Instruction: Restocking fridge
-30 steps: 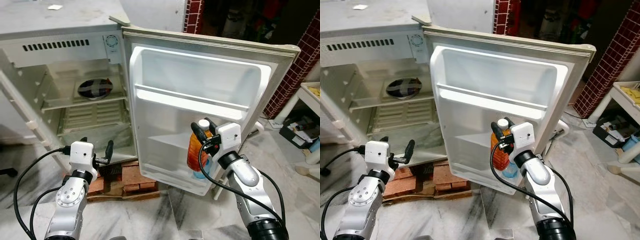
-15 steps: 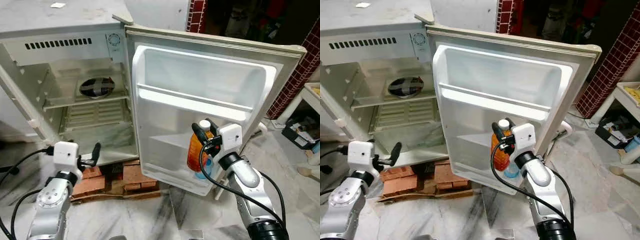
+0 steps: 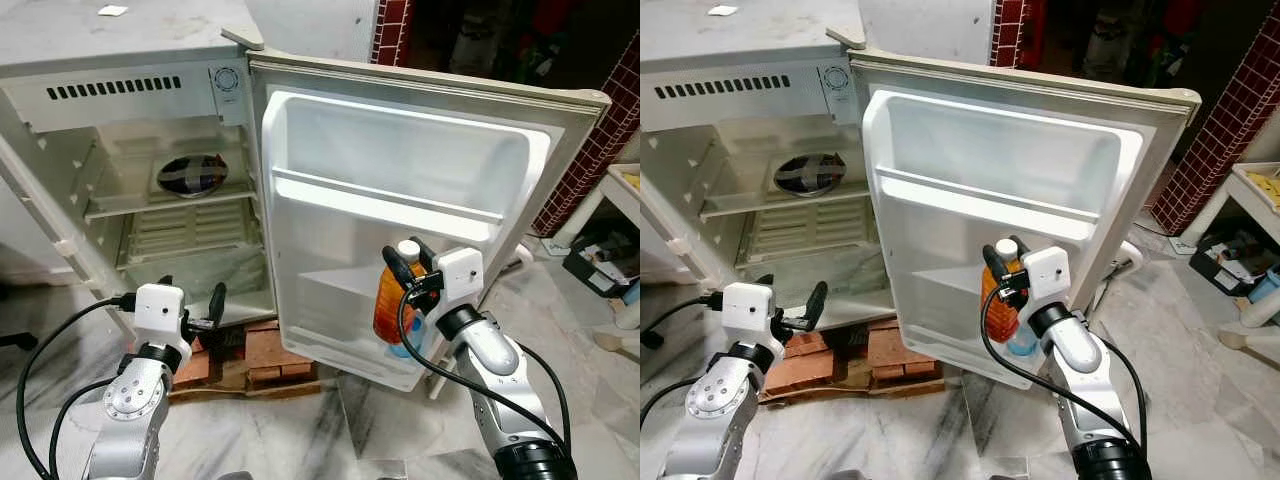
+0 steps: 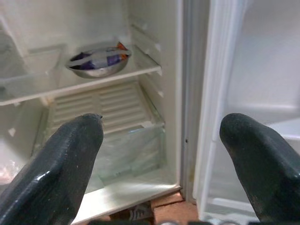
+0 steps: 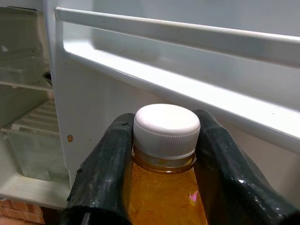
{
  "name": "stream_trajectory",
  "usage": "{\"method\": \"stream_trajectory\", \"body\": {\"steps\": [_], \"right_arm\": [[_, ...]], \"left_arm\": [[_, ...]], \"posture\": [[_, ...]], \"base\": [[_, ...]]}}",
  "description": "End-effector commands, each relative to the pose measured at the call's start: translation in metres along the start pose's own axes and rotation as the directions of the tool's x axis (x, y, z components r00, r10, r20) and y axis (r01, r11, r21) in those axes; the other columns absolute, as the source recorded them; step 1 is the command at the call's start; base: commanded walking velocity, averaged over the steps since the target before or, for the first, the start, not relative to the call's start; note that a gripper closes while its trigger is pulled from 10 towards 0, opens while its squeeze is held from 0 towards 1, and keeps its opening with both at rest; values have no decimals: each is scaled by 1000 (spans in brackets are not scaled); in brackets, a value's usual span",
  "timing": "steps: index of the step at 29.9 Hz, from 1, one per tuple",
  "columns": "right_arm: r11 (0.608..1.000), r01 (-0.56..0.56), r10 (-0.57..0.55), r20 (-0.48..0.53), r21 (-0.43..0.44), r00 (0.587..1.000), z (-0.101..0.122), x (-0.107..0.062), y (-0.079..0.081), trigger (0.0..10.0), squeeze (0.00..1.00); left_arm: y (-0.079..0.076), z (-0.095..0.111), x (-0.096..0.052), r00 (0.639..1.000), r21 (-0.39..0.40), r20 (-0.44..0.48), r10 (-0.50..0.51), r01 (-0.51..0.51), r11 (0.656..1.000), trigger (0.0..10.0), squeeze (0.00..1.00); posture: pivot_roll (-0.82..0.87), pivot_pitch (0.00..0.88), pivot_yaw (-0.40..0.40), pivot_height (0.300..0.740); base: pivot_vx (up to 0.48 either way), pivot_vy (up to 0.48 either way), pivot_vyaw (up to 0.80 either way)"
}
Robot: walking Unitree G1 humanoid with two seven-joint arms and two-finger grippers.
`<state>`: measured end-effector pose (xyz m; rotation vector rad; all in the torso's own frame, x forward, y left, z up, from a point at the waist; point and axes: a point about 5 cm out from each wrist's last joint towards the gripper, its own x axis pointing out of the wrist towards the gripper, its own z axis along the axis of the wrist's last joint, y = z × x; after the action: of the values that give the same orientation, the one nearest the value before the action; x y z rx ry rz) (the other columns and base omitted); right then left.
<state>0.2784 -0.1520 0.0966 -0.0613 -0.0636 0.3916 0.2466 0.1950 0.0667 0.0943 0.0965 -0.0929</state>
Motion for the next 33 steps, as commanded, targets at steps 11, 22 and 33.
{"method": "stream_trajectory", "body": {"steps": [11,22,33], "right_arm": [[1000,-12,12,50,-6,999,10,5,0,10000,0],[1000,-23,23,57,-7,998,11,7,0,10000,0],[1000,-18,19,57,-9,998,11,7,-1,10000,0]], "left_arm": [[-8,3,4,1000,0,12,-12,12,1000,10000,0],[-7,3,7,1000,1,14,-7,7,1000,10000,0],[-8,4,9,1000,3,17,-1,1,1000,10000,0]], "posture": [[35,0,-20,680],[36,0,-22,630],[33,0,-23,630]], "base": [[0,0,0],[0,0,0],[0,0,0]]}}
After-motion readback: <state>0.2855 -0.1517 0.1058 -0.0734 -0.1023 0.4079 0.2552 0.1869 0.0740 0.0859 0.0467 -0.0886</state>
